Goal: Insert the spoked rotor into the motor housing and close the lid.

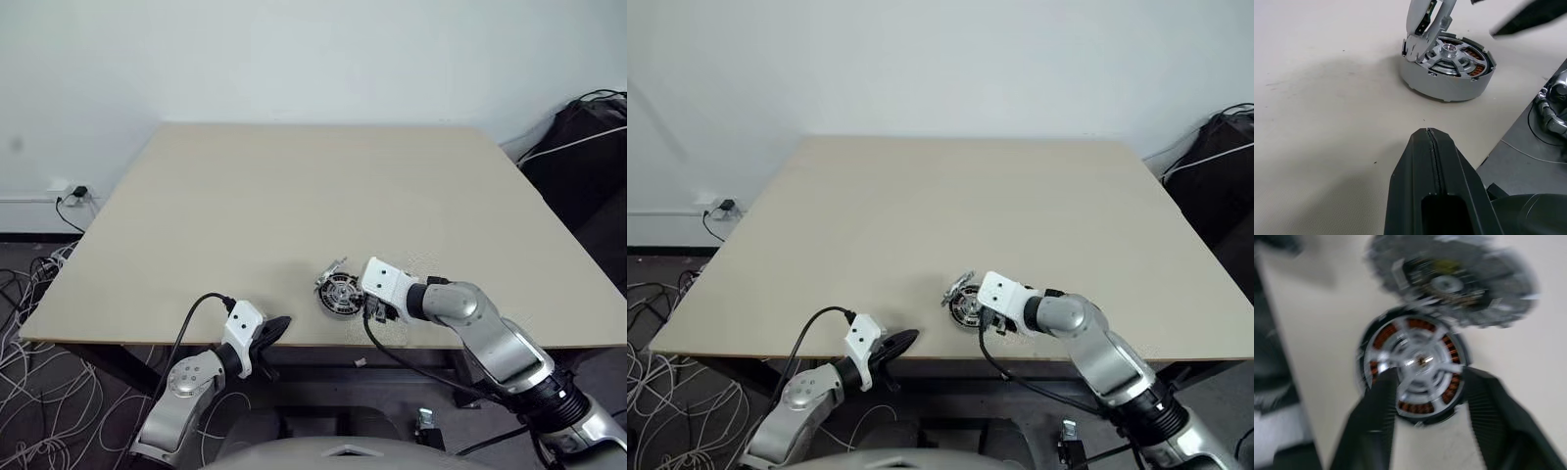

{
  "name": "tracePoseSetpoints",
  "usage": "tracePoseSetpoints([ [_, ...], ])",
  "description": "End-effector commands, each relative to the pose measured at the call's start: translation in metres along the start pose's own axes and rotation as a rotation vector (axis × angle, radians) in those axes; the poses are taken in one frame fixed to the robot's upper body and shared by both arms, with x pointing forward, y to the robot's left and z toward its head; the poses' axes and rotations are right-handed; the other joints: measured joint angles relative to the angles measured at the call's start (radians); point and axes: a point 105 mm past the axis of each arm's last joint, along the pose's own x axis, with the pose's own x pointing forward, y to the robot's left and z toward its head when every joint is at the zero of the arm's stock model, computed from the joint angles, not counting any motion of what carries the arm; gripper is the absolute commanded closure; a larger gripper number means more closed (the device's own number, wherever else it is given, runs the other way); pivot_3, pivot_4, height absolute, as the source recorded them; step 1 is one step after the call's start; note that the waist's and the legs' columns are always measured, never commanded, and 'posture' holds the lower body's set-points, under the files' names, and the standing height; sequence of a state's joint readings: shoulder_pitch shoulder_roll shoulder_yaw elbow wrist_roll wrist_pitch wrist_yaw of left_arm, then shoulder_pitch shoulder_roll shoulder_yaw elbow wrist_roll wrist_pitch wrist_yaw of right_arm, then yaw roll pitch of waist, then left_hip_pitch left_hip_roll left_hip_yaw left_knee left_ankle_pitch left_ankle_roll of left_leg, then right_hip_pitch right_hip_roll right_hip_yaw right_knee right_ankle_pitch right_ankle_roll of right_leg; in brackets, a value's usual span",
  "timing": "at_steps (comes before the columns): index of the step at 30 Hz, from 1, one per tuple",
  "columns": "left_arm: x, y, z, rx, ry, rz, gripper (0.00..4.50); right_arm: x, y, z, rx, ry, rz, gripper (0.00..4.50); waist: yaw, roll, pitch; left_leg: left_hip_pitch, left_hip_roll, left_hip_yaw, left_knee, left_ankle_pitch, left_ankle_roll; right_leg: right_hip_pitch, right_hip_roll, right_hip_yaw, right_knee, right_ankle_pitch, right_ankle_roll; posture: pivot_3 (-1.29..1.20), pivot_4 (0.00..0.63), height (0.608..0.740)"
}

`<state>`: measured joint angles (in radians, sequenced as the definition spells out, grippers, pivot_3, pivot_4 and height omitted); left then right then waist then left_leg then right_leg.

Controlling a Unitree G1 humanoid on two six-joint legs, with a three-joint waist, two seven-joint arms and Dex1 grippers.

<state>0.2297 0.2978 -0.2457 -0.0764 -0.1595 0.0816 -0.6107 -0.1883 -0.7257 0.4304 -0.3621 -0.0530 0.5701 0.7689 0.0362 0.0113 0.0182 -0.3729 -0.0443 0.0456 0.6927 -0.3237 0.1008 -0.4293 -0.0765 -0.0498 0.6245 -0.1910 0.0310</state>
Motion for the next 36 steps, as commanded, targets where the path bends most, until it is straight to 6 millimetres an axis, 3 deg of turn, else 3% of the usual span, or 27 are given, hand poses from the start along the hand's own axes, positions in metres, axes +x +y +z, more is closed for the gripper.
tracePoseSetpoints([
  [1, 0.002, 0.001, 0.01, 0.014, -0.041, 0.006, 4.5, -0.006, -0.005, 0.014, -0.122, -0.013, 0.034, 1.88, 0.002, 0.0, 0.0, 0.0, 0.0, 0.0, 0.0, 0.0, 0.0, 0.0, 0.0, 0.0, 0.0, 0.0, 0.0, 0.0, 0.0, 0.74],
  [12, 0.002, 0.0, 0.01, 0.006, -0.051, 0.021, 4.5, 0.001, 0.008, 0.007, -0.262, 0.065, 0.187, 1.88, 0.008, -0.002, 0.001, -0.002, 0.0, 0.0, 0.002, 0.0, 0.001, 0.0, 0.0, 0.0, 0.0, 0.0, 0.0, 0.0, 0.0, 0.74],
  [32, 0.001, -0.001, 0.01, -0.002, -0.057, 0.037, 4.5, 0.018, 0.009, -0.01, -0.243, 0.118, 0.237, 1.88, 0.008, -0.001, 0.001, -0.002, 0.0, 0.0, 0.003, -0.001, 0.0, 0.0, -0.001, -0.001, 0.0, 0.001, 0.0, 0.0, 0.0, 0.74],
  [36, 0.001, -0.001, 0.01, -0.003, -0.057, 0.04, 4.5, 0.021, 0.01, -0.009, -0.241, 0.12, 0.247, 2.83, 0.007, -0.001, 0.001, -0.002, 0.0, 0.0, 0.004, -0.001, 0.0, 0.0, -0.001, -0.001, 0.0, 0.001, 0.0, 0.0, 0.0, 0.74],
])
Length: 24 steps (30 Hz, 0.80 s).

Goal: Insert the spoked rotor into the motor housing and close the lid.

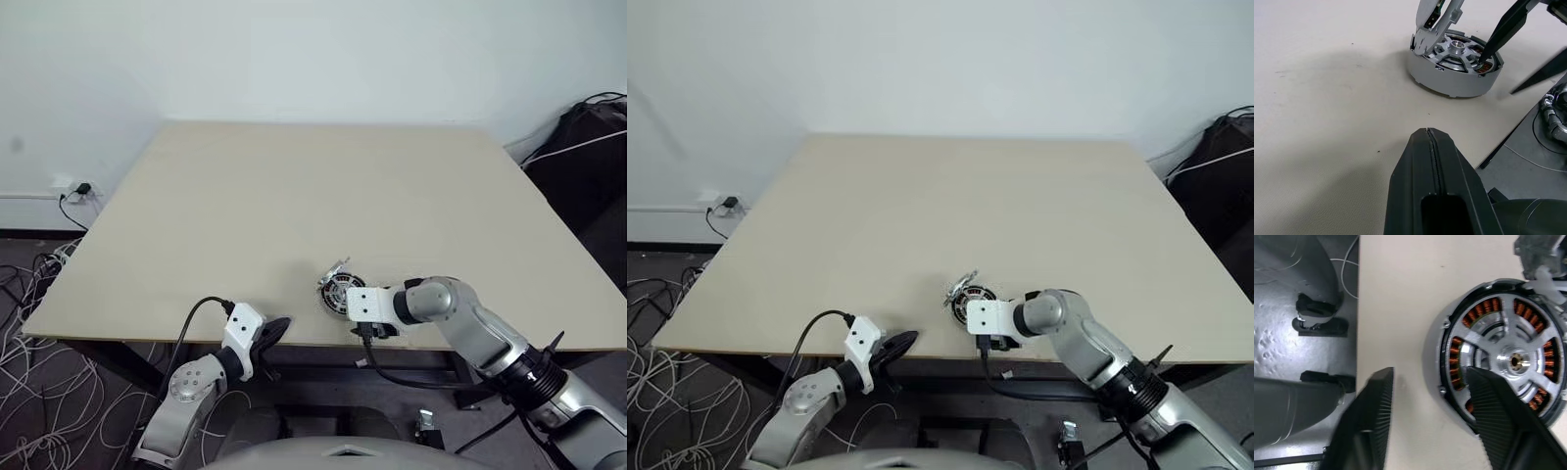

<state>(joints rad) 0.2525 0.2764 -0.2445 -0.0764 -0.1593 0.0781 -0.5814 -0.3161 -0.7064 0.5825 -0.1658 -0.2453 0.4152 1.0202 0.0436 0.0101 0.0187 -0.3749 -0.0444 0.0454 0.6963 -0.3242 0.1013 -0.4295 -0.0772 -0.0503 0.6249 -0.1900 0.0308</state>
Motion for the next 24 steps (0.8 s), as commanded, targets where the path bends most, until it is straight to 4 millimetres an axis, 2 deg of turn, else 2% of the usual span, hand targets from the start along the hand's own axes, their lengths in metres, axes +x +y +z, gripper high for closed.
tracePoseSetpoints([
  [1, 0.001, 0.001, 0.013, 0.025, -0.053, 0.006, 4.5, -0.002, -0.006, 0.005, -0.027, -0.007, -0.009, 3.16, 0.0, 0.0, 0.0, 0.0, 0.0, 0.0, 0.0, 0.0, 0.0, 0.0, 0.0, 0.0, 0.0, 0.0, 0.0, 0.0, 0.0, 0.74],
  [4, 0.001, 0.001, 0.013, 0.024, -0.053, 0.008, 4.5, -0.002, -0.006, 0.006, -0.029, -0.006, -0.006, 4.21, 0.0, 0.0, 0.0, 0.0, 0.0, 0.0, 0.0, 0.0, 0.0, 0.0, 0.0, 0.0, 0.0, 0.0, 0.0, 0.0, 0.0, 0.74],
  [5, 0.001, 0.001, 0.013, 0.024, -0.052, 0.009, 4.5, -0.002, -0.006, 0.006, -0.029, -0.006, -0.005, 4.42, 0.0, 0.0, 0.0, 0.0, 0.0, 0.0, 0.0, 0.0, 0.0, 0.0, 0.0, 0.0, 0.0, 0.0, 0.0, 0.0, 0.0, 0.74],
  [10, 0.0, 0.001, 0.012, 0.025, -0.051, 0.01, 4.5, -0.001, -0.007, 0.005, -0.021, -0.008, -0.015, 4.43, 0.0, 0.0, -0.001, 0.0, 0.0, 0.0, 0.0, 0.0, 0.0, 0.0, 0.0, 0.0, 0.0, 0.0, 0.0, 0.0, 0.0, 0.74],
  [13, 0.0, 0.001, 0.012, 0.026, -0.051, 0.009, 4.5, -0.002, -0.011, 0.01, 0.049, -0.054, -0.047, 4.43, -0.001, 0.0, -0.001, 0.0, 0.0, 0.0, 0.0, 0.0, 0.0, 0.0, 0.0, 0.0, 0.0, 0.0, 0.0, 0.0, 0.0, 0.74],
  [19, -0.001, 0.001, 0.012, 0.031, -0.056, 0.004, 4.5, -0.014, -0.032, 0.026, 0.347, -0.196, -0.221, 4.43, -0.003, 0.0, -0.001, 0.0, 0.0, 0.0, 0.0, 0.001, -0.001, -0.001, 0.0, 0.001, 0.001, 0.002, -0.002, 0.0, 0.0, 0.74],
  [24, -0.001, 0.001, 0.013, 0.042, -0.059, -0.01, 4.5, -0.022, -0.04, 0.028, 0.567, -0.218, -0.334, 4.43, 0.0, 0.001, -0.001, -0.002, 0.0, 0.0, 0.0, 0.001, -0.001, -0.002, 0.0, 0.0, 0.001, 0.002, -0.002, 0.0, 0.0, 0.74],
])
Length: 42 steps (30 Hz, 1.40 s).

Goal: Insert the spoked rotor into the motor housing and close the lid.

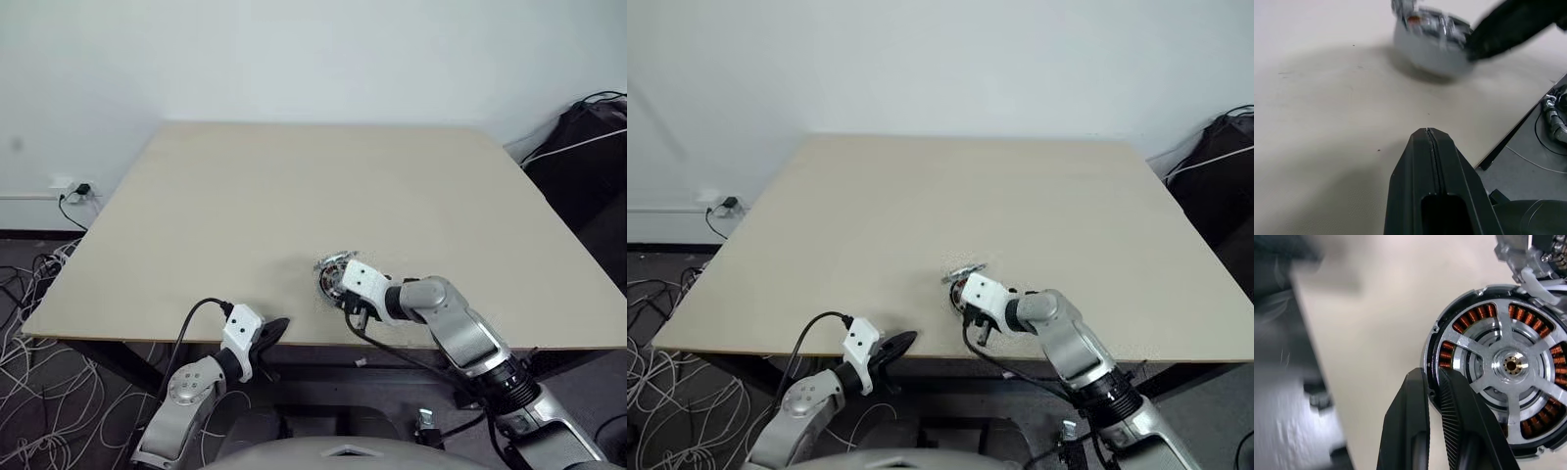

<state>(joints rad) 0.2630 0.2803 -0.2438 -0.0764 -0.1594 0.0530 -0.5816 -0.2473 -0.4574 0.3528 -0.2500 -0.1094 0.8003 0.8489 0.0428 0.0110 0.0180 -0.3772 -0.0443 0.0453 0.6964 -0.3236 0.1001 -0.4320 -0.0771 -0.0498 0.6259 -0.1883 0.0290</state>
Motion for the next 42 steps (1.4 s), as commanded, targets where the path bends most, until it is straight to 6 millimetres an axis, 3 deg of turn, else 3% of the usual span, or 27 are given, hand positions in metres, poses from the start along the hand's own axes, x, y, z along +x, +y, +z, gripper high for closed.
tracePoseSetpoints([
  [1, 0.002, 0.001, 0.013, 0.034, -0.048, -0.015, 4.5, -0.016, -0.017, 0.02, 0.108, -0.061, -0.15, 4.43, 0.001, 0.001, 0.0, 0.0, 0.0, 0.0, 0.0, 0.0, 0.0, 0.0, 0.0, 0.0, 0.0, 0.0, 0.0, 0.0, 0.0, 0.74],
  [16, 0.004, -0.001, 0.012, 0.023, -0.048, -0.023, 4.5, -0.018, -0.012, 0.033, 0.611, -0.039, -0.24, 4.43, -0.013, 0.006, -0.002, -0.001, -0.001, 0.0, -0.001, 0.001, -0.001, -0.002, 0.0, 0.0, 0.001, 0.0, 0.0, 0.0, 0.0, 0.74],
  [33, 0.001, -0.002, 0.01, 0.014, -0.04, -0.018, 4.5, 0.016, 0.014, 0.033, 0.755, -0.019, -0.234, 4.43, -0.033, 0.009, -0.003, -0.001, -0.003, 0.001, -0.003, 0.003, -0.006, -0.003, 0.001, 0.001, 0.001, 0.0, 0.0, 0.0, 0.0, 0.74],
  [42, 0.002, -0.002, 0.01, 0.014, -0.04, -0.02, 4.5, 0.029, 0.023, 0.047, 0.773, -0.067, -0.19, 1.53, -0.039, 0.009, -0.003, 0.001, -0.002, 0.0, -0.003, 0.004, -0.007, -0.001, 0.002, 0.0, 0.001, 0.0, 0.0, 0.0, 0.0, 0.74],
])
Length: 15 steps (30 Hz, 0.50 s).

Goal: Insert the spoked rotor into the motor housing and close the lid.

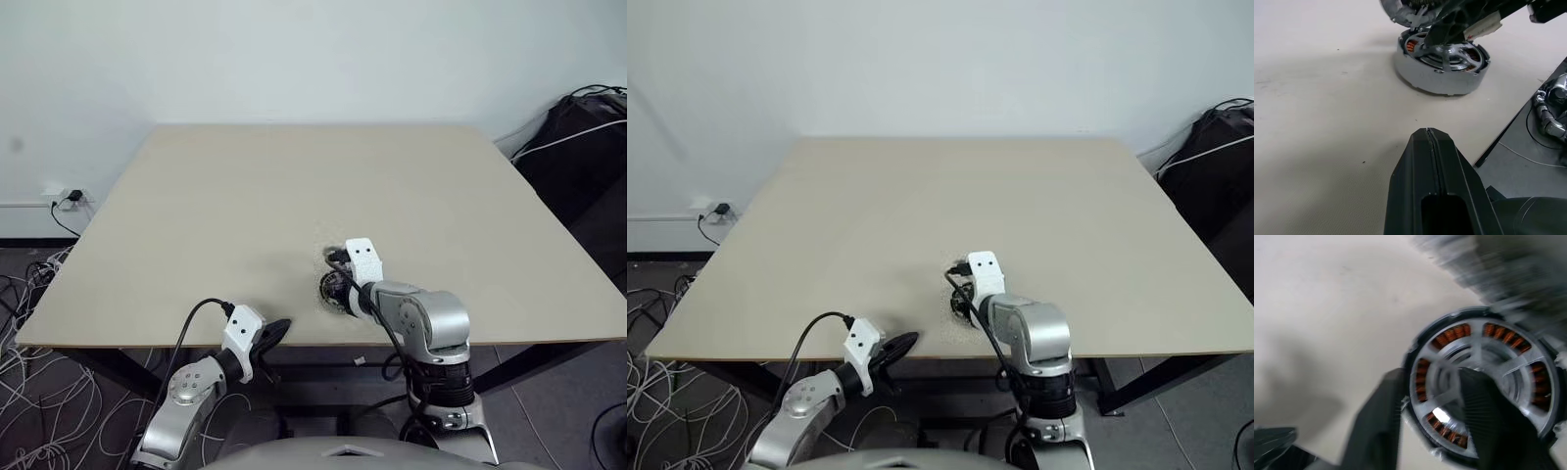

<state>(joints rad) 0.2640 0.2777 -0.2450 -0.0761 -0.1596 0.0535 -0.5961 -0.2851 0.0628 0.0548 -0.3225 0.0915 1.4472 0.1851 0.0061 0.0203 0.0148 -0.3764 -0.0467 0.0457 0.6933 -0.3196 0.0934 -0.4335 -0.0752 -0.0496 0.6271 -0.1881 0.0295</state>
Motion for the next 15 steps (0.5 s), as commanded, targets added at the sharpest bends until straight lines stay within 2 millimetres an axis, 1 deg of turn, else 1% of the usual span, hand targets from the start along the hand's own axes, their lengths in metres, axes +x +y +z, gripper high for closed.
tracePoseSetpoints([
  [1, 0.002, 0.0, 0.011, 0.018, -0.039, -0.004, 4.5, 0.0, 0.037, 0.013, 0.023, -0.068, 0.135, 1.22, -0.005, 0.0, 0.0, 0.0, 0.0, 0.0, 0.0, 0.0, 0.0, 0.0, 0.0, 0.0, 0.0, 0.0, 0.0, 0.0, 0.0, 0.74],
  [5, 0.002, 0.001, 0.011, 0.018, -0.038, -0.003, 4.5, -0.008, 0.053, 0.02, -0.002, -0.091, 0.237, 1.22, -0.011, 0.0, 0.0, 0.001, 0.0, 0.0, 0.0, 0.0, 0.0, 0.001, 0.0, 0.0, 0.0, 0.0, 0.0, 0.0, 0.0, 0.74],
  [9, 0.002, 0.001, 0.011, 0.019, -0.039, -0.005, 4.5, -0.019, 0.06, 0.018, -0.121, -0.103, 0.317, 1.22, -0.017, 0.0, 0.0, 0.001, 0.001, -0.001, 0.0, 0.0, 0.0, 0.001, 0.0, 0.0, 0.0, 0.0, 0.0, 0.0, 0.0, 0.74],
  [12, 0.003, 0.001, 0.011, 0.019, -0.04, -0.006, 4.5, -0.028, 0.057, 0.015, -0.27, -0.138, 0.359, 1.22, -0.015, 0.0, 0.0, 0.001, 0.001, -0.001, 0.0, 0.0, 0.0, 0.002, 0.0, -0.001, -0.001, 0.0, 0.001, 0.0, 0.0, 0.74],
  [15, 0.003, 0.001, 0.012, 0.019, -0.039, -0.007, 4.5, -0.034, 0.046, 0.013, -0.465, -0.196, 0.347, 1.22, -0.013, -0.001, 0.0, 0.002, -0.001, -0.001, 0.0, -0.001, 0.003, 0.003, -0.001, -0.001, -0.002, 0.0, 0.001, 0.0, 0.0, 0.74],
])
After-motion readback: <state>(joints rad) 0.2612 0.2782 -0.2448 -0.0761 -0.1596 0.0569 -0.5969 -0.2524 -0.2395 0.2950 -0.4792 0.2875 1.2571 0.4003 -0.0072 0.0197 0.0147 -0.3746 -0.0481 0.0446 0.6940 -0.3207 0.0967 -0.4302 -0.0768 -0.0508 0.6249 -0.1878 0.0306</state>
